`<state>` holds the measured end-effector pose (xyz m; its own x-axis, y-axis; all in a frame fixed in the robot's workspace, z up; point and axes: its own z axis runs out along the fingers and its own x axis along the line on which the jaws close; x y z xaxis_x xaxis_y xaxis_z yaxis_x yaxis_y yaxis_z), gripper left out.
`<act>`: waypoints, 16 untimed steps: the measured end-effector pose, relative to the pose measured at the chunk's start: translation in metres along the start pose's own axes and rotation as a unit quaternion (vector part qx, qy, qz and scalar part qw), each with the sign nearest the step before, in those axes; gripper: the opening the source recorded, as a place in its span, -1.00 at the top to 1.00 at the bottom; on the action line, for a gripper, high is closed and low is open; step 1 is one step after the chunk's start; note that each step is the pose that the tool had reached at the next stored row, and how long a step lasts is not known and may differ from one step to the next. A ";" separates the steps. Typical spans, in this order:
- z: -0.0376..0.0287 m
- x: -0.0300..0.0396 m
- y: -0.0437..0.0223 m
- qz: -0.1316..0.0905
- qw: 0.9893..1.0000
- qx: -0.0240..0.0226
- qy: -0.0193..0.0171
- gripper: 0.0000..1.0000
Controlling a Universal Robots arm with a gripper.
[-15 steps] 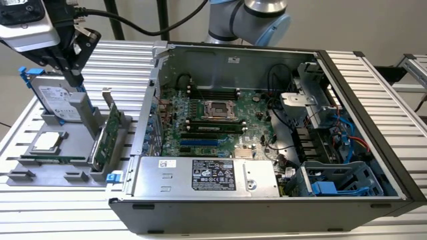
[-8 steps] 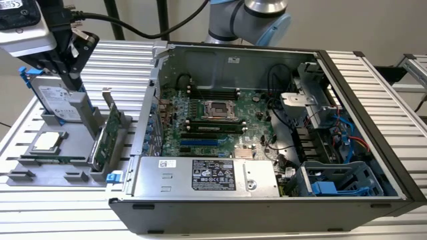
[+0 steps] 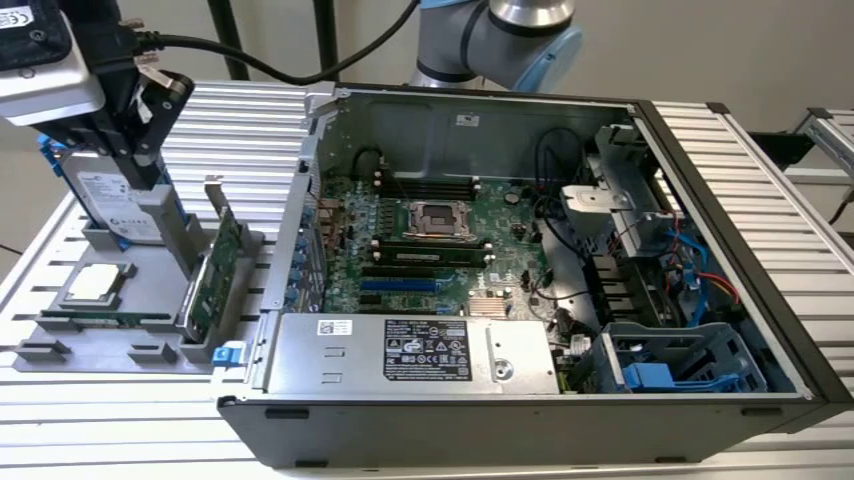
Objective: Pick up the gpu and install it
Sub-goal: 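Pick up the gpu and move the gpu toward the slot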
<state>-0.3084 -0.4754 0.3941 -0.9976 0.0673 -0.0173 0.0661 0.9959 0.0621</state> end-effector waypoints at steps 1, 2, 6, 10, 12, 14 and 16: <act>-0.0001 -0.0001 -0.0011 0.000 1.000 0.000 0.000 1.00; -0.0001 -0.0002 -0.0022 0.000 1.000 0.000 0.000 1.00; -0.0003 -0.0003 -0.0056 0.000 1.000 0.000 0.000 1.00; -0.0003 0.0010 -0.0061 0.000 1.000 0.000 0.000 1.00; -0.0003 0.0014 -0.0062 0.000 1.000 0.000 0.000 1.00; -0.0003 0.0016 -0.0062 0.000 1.000 0.000 0.000 1.00; -0.0003 0.0016 -0.0062 0.000 1.000 0.000 0.000 1.00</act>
<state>-0.3105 -0.4814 0.3940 -0.9976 0.0676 -0.0164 0.0665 0.9959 0.0620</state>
